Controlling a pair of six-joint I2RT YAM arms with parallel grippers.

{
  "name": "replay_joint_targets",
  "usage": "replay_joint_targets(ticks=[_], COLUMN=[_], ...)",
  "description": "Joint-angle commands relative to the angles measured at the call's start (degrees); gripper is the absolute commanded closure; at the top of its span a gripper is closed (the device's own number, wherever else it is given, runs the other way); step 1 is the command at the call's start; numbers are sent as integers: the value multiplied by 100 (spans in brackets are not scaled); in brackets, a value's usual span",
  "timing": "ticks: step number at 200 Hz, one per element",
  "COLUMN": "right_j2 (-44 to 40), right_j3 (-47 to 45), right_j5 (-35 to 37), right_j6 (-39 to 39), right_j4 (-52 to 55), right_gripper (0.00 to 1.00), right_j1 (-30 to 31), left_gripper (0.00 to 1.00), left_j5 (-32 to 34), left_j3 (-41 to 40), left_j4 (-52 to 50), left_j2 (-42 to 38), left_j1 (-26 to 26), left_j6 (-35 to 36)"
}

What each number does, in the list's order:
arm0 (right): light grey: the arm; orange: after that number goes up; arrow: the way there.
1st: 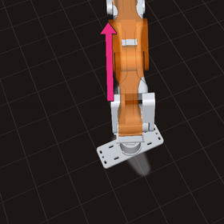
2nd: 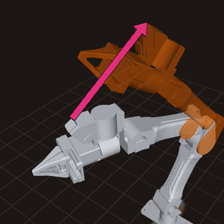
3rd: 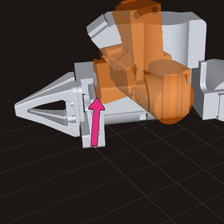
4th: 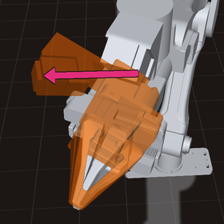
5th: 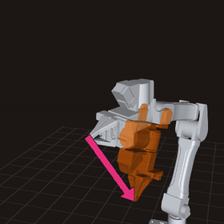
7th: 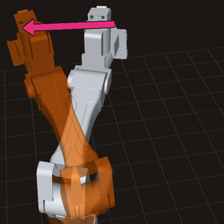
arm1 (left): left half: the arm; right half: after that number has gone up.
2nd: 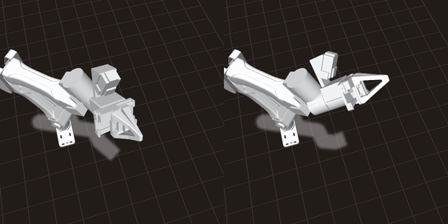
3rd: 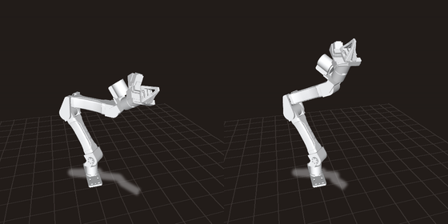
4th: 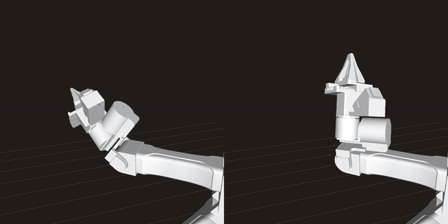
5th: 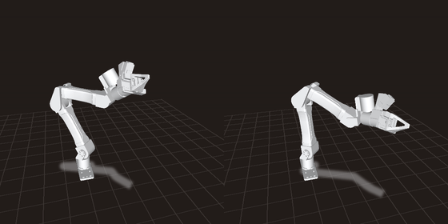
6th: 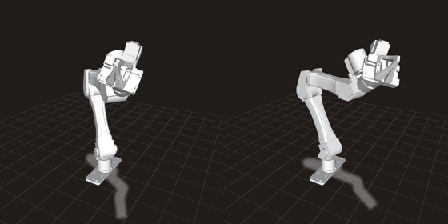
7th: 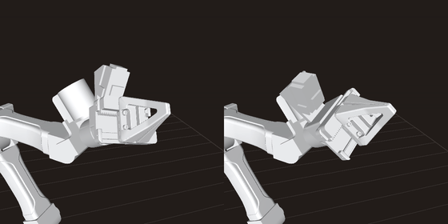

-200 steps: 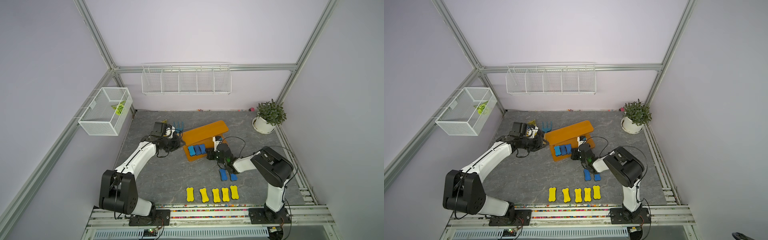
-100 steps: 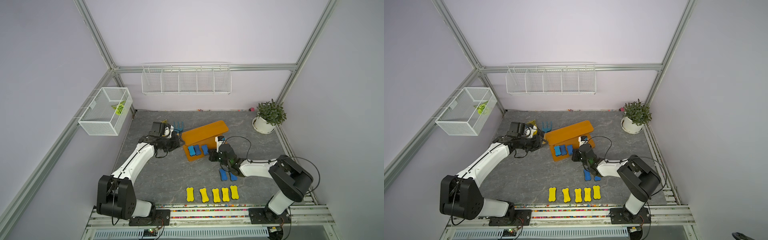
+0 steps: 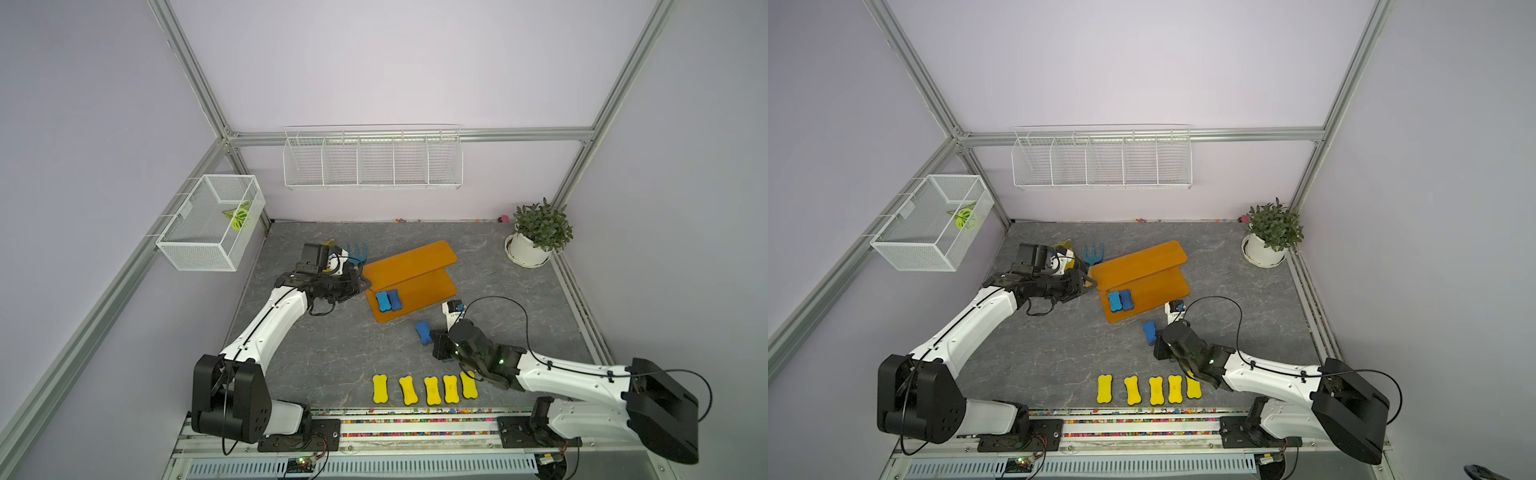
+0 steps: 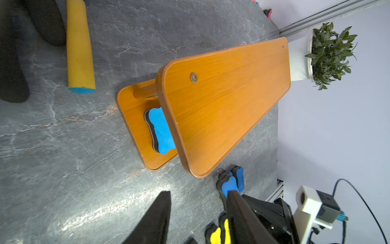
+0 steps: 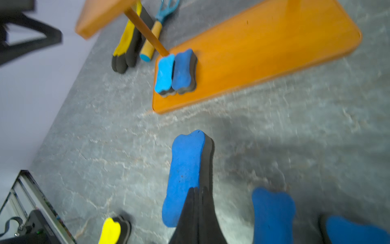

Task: Remove the whiteboard erasers from the shelf
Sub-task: Place the whiteboard eraser at the center of the board.

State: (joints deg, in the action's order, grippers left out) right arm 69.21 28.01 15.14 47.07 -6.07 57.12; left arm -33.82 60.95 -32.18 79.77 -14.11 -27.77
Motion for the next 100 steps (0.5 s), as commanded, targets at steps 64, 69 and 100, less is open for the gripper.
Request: replay_joint_targets(ticks=[64,69,100], right_j2=[461,474,576], right_j3=[73,68,135], right_j5=[33,10,-130], right_j6=[338,347,323], right_j4=[595,593,787], right_gripper=[100,100,100], right_j1=[241,243,241], left_gripper=[51,51,51], left_j5=[-131,-133,-151], left_j3=[-44,-39,-39], left_j4=[116,116,133], left_j2=[-104,-96,-86], left_j1=[79,77,93], left_j6=[34,30,24])
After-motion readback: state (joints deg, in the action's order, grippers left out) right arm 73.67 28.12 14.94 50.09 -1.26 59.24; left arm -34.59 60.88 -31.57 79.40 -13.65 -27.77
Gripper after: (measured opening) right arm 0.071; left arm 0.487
